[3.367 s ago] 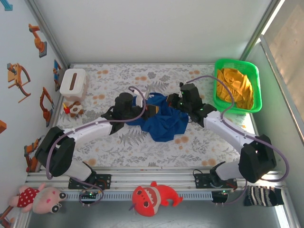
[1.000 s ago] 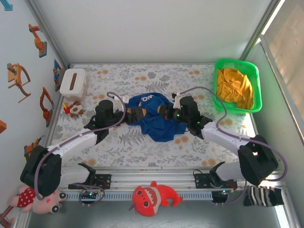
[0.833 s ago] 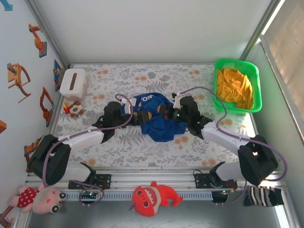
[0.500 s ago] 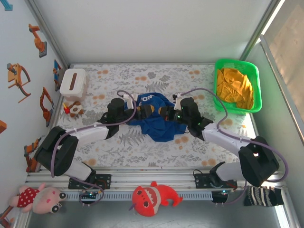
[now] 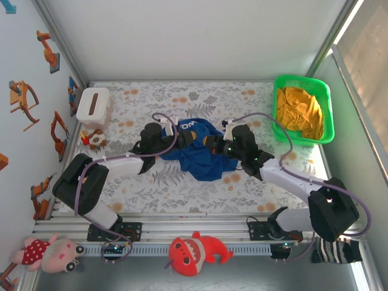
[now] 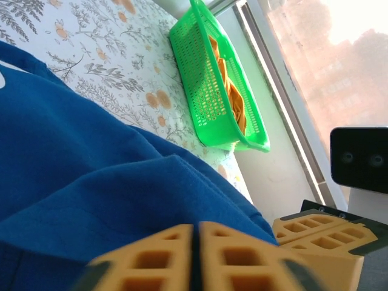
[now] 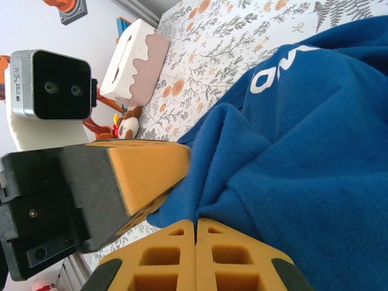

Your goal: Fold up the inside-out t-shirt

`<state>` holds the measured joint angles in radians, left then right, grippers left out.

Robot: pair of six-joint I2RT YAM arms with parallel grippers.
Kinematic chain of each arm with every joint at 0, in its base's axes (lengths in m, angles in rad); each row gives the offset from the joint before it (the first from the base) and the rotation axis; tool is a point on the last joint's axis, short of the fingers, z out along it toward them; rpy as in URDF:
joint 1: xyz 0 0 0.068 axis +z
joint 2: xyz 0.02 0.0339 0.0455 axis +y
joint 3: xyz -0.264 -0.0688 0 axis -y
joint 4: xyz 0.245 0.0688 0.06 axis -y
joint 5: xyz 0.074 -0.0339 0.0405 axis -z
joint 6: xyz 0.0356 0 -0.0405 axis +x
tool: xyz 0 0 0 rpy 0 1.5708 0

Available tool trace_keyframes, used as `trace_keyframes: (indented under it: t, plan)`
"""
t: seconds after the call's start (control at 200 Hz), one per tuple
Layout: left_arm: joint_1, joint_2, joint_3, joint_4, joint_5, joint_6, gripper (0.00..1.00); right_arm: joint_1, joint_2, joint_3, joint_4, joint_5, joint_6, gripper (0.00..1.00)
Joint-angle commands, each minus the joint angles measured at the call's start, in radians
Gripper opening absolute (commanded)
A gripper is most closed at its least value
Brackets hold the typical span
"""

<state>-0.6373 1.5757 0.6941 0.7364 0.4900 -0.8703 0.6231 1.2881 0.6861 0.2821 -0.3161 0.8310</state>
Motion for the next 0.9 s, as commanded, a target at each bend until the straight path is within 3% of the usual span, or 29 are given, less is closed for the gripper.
trace_keyframes:
  t: [0.0, 0.09, 0.165, 0.255, 0.396, 0.591, 0.891]
  plan:
    - [-0.003, -0.043, 0.044, 0.009, 0.027, -0.002, 0.00, -0.006, -0.024, -0.014, -0.009, 0.035, -0.002, 0.00]
    - [-0.004, -0.094, 0.093, -0.079, 0.037, 0.016, 0.00, -0.014, -0.041, -0.025, -0.057, 0.081, -0.011, 0.01]
    - [-0.006, -0.130, 0.147, -0.164, 0.055, 0.031, 0.00, -0.017, -0.065, -0.025, -0.128, 0.133, -0.035, 0.37]
    - [-0.011, -0.162, 0.212, -0.266, 0.081, 0.043, 0.00, -0.017, -0.111, -0.020, -0.208, 0.183, -0.070, 0.50]
    - [-0.023, -0.187, 0.288, -0.378, 0.110, 0.060, 0.00, -0.015, -0.199, 0.004, -0.313, 0.218, -0.131, 0.52]
    - [-0.029, -0.189, 0.343, -0.409, 0.143, 0.058, 0.00, -0.003, -0.265, 0.086, -0.431, 0.208, -0.239, 0.56]
    - [-0.032, -0.177, 0.360, -0.433, 0.139, 0.056, 0.00, 0.111, -0.196, 0.196, -0.431, 0.229, -0.268, 0.56]
